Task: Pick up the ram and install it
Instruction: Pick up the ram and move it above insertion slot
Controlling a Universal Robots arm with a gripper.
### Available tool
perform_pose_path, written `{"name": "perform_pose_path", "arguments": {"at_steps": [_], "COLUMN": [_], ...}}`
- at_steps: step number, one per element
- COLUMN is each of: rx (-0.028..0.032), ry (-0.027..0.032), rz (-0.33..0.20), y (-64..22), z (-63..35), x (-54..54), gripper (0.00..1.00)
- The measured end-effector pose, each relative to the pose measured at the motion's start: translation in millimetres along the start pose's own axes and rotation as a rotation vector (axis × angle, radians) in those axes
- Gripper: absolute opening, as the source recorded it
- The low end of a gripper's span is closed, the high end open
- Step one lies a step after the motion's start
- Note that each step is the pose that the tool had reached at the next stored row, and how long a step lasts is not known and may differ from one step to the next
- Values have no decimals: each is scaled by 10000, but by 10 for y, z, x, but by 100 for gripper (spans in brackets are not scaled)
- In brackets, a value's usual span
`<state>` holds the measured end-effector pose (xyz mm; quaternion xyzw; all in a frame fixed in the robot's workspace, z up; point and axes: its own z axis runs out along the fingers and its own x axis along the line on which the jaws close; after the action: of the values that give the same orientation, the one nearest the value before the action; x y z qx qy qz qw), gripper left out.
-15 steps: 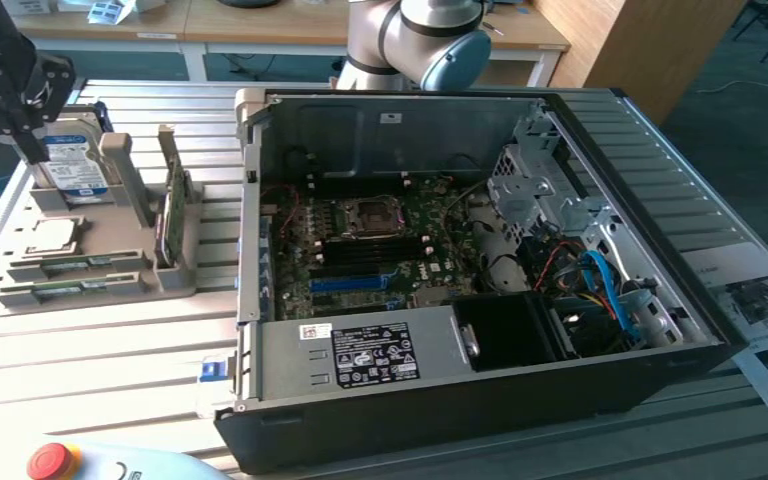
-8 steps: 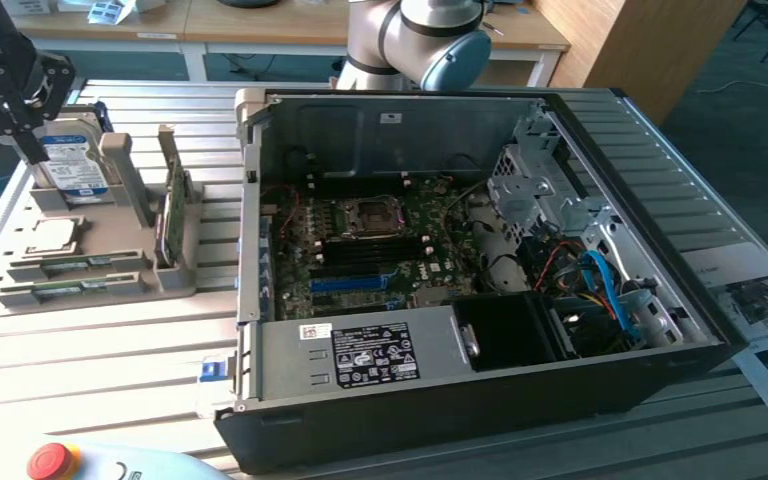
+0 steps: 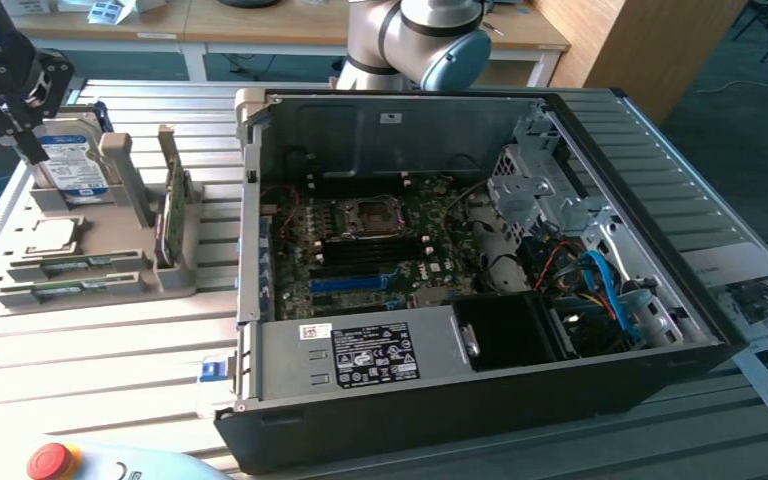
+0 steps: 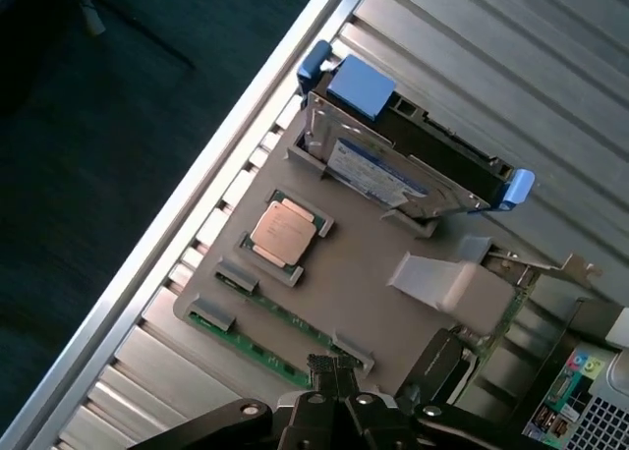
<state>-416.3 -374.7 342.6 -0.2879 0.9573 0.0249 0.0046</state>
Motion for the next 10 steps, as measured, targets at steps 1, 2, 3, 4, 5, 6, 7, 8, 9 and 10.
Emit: {"name": "perform_pose_path", "arguments": {"at_steps": [1, 2, 3, 4, 5, 6, 7, 8, 9, 10], "rx": [-4, -7, -11, -14, -18, -21, -25, -28, -32, -36], "ry": [7, 13, 20, 27, 34, 41, 47, 55, 63, 70], "rz": [-149, -298, -449, -601, -753, -905, -1059, -1227, -1386, -1546], "y": [0, 0, 0, 0, 0, 0, 0, 0, 0, 0], "z": [0, 0, 0, 0, 0, 0, 0, 0, 0, 0], "x": [0, 0, 0, 0, 0, 0, 0, 0, 0, 0], "gripper": [10, 10, 10, 10, 10, 10, 10, 10, 10, 10]}}
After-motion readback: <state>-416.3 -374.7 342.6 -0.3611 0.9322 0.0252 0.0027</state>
